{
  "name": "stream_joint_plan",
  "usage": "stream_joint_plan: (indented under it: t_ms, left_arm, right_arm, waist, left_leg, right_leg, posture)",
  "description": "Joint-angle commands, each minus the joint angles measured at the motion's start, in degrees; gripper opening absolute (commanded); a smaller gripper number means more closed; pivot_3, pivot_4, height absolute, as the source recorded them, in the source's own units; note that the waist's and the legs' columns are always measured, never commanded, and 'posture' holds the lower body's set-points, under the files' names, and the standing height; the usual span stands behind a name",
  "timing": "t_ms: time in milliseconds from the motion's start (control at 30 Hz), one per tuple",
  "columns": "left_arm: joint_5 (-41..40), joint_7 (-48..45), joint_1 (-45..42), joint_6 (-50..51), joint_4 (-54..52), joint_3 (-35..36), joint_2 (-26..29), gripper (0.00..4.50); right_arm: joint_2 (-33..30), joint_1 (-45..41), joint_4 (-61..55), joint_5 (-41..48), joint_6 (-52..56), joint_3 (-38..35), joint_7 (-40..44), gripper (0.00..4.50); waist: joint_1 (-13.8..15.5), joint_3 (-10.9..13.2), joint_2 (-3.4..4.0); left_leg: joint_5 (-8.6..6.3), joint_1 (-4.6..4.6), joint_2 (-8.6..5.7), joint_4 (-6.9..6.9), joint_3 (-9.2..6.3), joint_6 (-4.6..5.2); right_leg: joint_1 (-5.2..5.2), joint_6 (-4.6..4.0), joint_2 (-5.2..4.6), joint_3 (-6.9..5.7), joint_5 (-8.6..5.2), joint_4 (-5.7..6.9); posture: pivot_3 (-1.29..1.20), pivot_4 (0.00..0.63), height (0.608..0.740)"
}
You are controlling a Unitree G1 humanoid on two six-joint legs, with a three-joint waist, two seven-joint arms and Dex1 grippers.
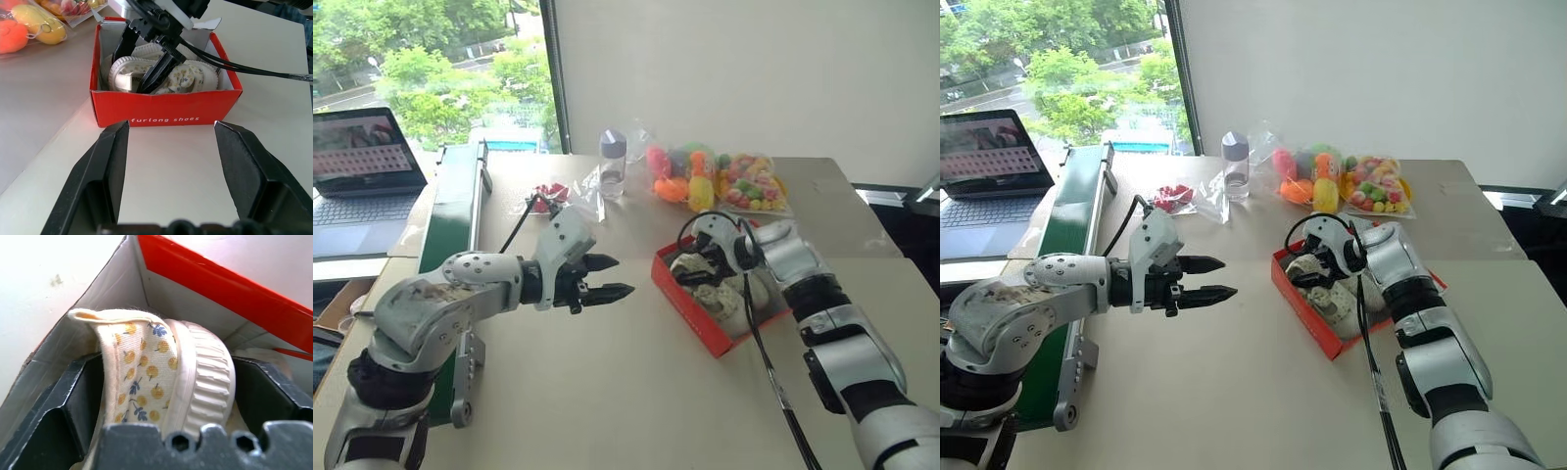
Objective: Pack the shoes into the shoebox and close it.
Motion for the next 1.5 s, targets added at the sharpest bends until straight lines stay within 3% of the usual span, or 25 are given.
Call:
stream_joint_plan:
  t_ms: [33,500,800,900,1033,1233,1500]
  left_arm:
    - [0.80,-1.02,-1.03,-1.83,-0.37,-0.35,0.21,2.94]
    - [1.81,-2.52,-1.16,-2.08,-0.43,-1.36,0.15,2.94]
    - [4.47,-7.15,-4.07,-5.27,3.95,-4.95,-0.41,2.94]
    - [5.72,-9.37,-5.52,-7.21,6.31,-6.86,-0.98,2.94]
    - [7.10,-12.04,-7.15,-9.26,9.10,-8.49,-1.90,2.94]
    - [9.38,-14.61,-8.40,-11.52,11.85,-10.16,-3.23,2.94]
    - [9.61,-13.96,-7.02,-9.88,9.73,-8.62,-2.91,2.94]
  right_arm:
    - [-2.10,-0.63,-7.33,2.53,5.13,-2.62,0.44,4.48]
    - [-7.84,-4.35,-15.43,10.26,17.27,-10.25,-1.49,4.48]
    - [-20.40,1.07,-37.79,22.56,36.01,-18.15,0.66,4.48]
    - [-24.93,6.64,-42.89,25.25,40.94,-21.83,-0.65,3.75]
    - [-28.99,14.64,-48.23,28.49,45.30,-26.74,-2.62,2.30]
    - [-28.45,16.79,-50.48,31.87,47.71,-30.13,-7.28,0.15]
    - [-22.14,12.20,-36.75,26.42,32.39,-16.84,-11.70,0.01]
  waist:
    - [-0.03,0.05,0.03]
    - [-0.06,0.13,0.06]
    - [0.66,0.23,0.16]
    - [1.24,0.23,0.15]
    - [1.41,0.24,0.14]
    - [0.83,0.24,0.14]
    - [0.53,0.25,0.13]
  left_leg:
    - [0.00,-0.02,0.00,0.00,0.01,0.00]
    - [-0.02,-0.21,0.02,0.00,-0.03,0.08]
    - [-0.08,-0.29,0.02,0.00,-0.06,0.18]
    - [-0.09,-0.29,0.00,0.00,-0.05,0.21]
    - [-0.13,-0.34,-0.03,0.12,-0.04,0.26]
    - [-0.16,-0.27,-0.01,0.31,0.00,0.32]
    - [-0.20,-0.35,0.00,0.70,-0.03,0.40]
  right_leg:
    - [-0.01,0.00,0.00,0.01,0.00,-0.01]
    - [-0.18,0.20,0.06,-0.04,0.12,-0.03]
    - [-0.21,0.28,0.03,-0.12,0.08,-0.08]
    - [-0.20,0.28,0.01,-0.12,0.06,-0.09]
    - [-0.19,0.21,-0.04,-0.09,0.00,-0.08]
    - [-0.15,0.22,0.02,0.04,-0.01,-0.02]
    - [-0.07,0.26,0.03,0.05,0.02,0.02]
  posture:
    - [0.00,0.150,0.740]
    - [0.00,0.150,0.740]
    - [0.00,0.150,0.740]
    - [0.00,0.150,0.740]
    - [0.00,0.150,0.740]
    - [0.00,0.150,0.740]
    - [0.00,0.150,0.740]
